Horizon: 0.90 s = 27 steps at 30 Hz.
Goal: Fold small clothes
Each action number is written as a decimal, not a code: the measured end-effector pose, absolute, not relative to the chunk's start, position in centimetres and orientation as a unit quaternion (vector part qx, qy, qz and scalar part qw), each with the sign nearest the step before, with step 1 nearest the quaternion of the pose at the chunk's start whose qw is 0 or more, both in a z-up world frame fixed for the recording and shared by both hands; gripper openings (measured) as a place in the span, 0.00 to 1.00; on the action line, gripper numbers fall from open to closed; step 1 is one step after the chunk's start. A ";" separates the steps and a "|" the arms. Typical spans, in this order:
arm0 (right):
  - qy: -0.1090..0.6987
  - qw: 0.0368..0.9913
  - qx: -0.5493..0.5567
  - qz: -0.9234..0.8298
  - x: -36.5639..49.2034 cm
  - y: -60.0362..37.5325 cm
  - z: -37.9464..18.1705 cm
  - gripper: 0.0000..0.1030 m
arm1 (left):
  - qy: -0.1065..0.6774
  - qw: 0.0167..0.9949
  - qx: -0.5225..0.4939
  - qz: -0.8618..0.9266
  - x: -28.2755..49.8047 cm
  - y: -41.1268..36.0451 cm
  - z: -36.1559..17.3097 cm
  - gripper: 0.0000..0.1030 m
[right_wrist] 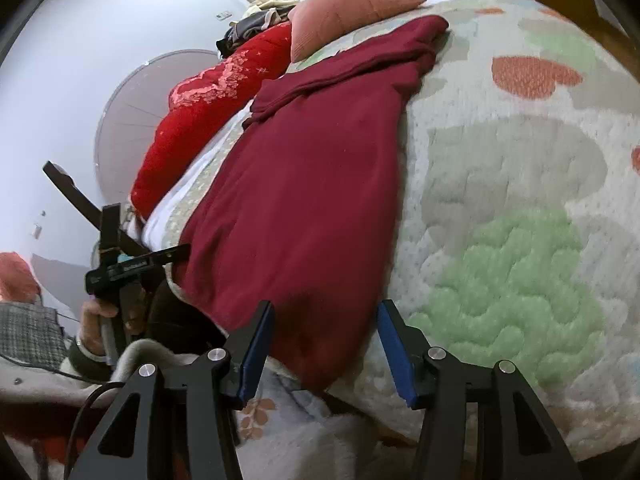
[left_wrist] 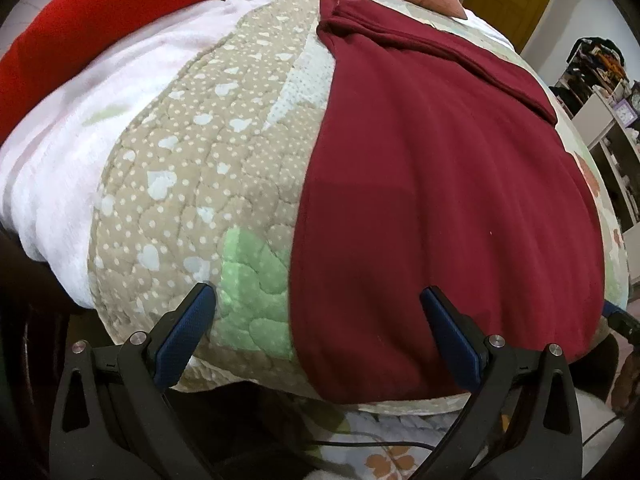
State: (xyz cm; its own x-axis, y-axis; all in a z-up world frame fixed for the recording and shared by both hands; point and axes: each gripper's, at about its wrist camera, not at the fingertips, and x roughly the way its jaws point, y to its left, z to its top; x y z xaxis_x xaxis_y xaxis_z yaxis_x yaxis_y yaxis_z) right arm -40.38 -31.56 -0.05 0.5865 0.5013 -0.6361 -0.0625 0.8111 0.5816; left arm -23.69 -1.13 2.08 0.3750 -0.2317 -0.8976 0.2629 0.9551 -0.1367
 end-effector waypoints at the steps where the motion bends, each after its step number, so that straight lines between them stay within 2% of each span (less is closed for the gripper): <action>1: 0.423 0.851 0.262 0.168 -40.4 -31.5 -0.1 0.50 | 0.543 0.826 0.011 -0.151 -23.7 -1.1 2.0 1.00; 12: 0.424 0.836 0.274 0.215 -39.4 -30.0 -1.2 0.50 | 0.553 0.819 -0.001 -0.153 -23.7 -1.2 1.9 0.99; 14: 0.421 0.831 0.289 0.221 -39.3 -30.0 -1.5 0.50 | 0.550 0.819 -0.005 -0.160 -23.7 -1.1 2.1 0.94; 19: 0.417 0.831 0.287 0.231 -39.1 -29.8 -1.7 0.50 | 0.549 0.818 -0.004 -0.171 -23.7 -1.3 2.2 0.88; 21: 0.412 0.836 0.277 0.232 -38.9 -29.4 -1.7 0.55 | 0.546 0.821 0.000 -0.169 -23.9 -1.5 2.6 0.82; 23: 0.405 0.838 0.276 0.241 -38.8 -29.0 -1.5 0.67 | 0.545 0.819 0.001 -0.178 -23.9 -1.7 2.8 0.80; 27: 0.401 0.841 0.269 0.245 -38.3 -28.4 -1.5 0.68 | 0.547 0.818 0.008 -0.179 -23.9 -1.9 2.6 0.80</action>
State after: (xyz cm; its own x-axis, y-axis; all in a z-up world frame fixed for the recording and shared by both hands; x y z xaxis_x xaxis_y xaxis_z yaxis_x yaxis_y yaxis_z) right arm -38.34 -28.45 -1.48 0.5590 0.6273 -0.5423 -0.1952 0.7351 0.6492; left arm -23.89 -1.93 2.59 0.3370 -0.2835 -0.8978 0.3006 0.9361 -0.1827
